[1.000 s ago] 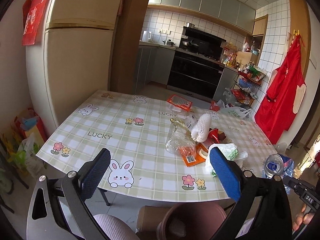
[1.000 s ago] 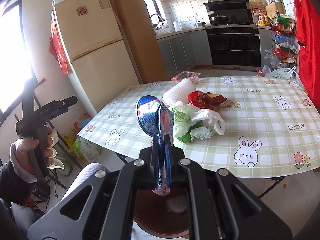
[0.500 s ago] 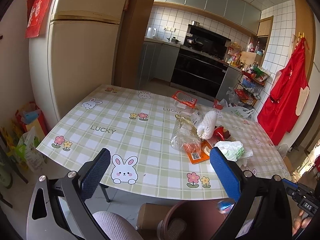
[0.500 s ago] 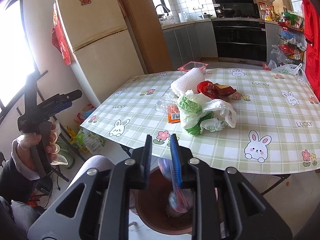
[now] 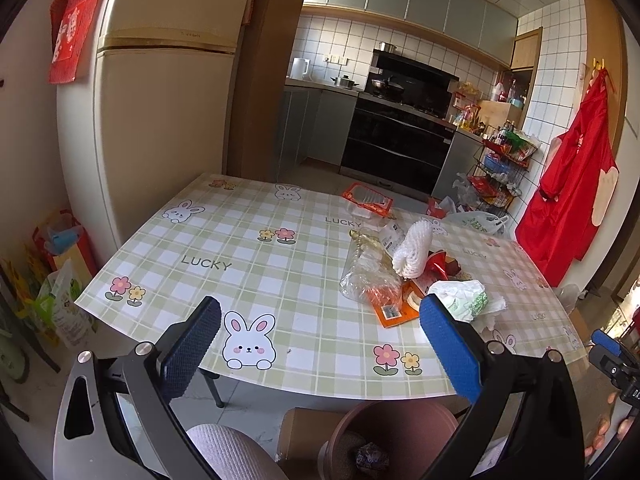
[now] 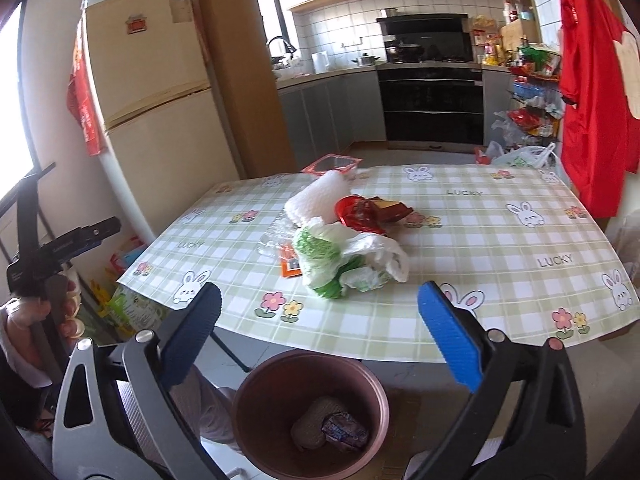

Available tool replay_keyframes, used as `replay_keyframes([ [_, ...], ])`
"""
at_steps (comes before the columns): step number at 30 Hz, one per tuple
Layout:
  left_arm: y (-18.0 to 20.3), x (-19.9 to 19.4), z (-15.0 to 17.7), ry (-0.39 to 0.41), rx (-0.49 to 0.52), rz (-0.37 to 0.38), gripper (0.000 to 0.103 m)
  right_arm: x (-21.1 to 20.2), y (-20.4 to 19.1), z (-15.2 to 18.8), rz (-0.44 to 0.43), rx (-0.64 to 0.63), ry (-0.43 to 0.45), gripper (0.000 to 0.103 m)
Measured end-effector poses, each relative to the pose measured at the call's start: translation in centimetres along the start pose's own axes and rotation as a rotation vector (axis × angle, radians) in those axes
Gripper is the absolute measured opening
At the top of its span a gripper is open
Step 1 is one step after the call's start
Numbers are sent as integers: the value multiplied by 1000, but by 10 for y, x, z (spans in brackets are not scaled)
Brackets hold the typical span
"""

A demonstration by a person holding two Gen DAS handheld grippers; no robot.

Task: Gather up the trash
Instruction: 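Move both grippers toward the trash items on the table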

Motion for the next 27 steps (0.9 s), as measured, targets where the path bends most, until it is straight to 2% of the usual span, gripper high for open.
replay_keyframes([
  [8, -6, 1, 0, 2, -6, -15, 97, 4, 6, 0, 69, -36, 13, 97],
  [14, -10, 14, 0, -28, -3, 4, 97, 15, 20, -4, 103, -25, 1, 97],
  [21, -20, 45, -14, -85, -55, 82, 97, 36, 38, -19, 144, -18, -12, 97],
  [27, -23, 84, -42, -131, -113, 158, 97, 61, 55, -36, 170, -6, -9, 97],
])
Point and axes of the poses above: each gripper's, at about its wrist camera, not at the fingertips, and x roughly the way its jaws point, y to its right, z to its underside, the point moved 5 cm from there along x, roughly the way its jaws point, and after that the axes turned 14 degrees about z, right-handed, at the moved point
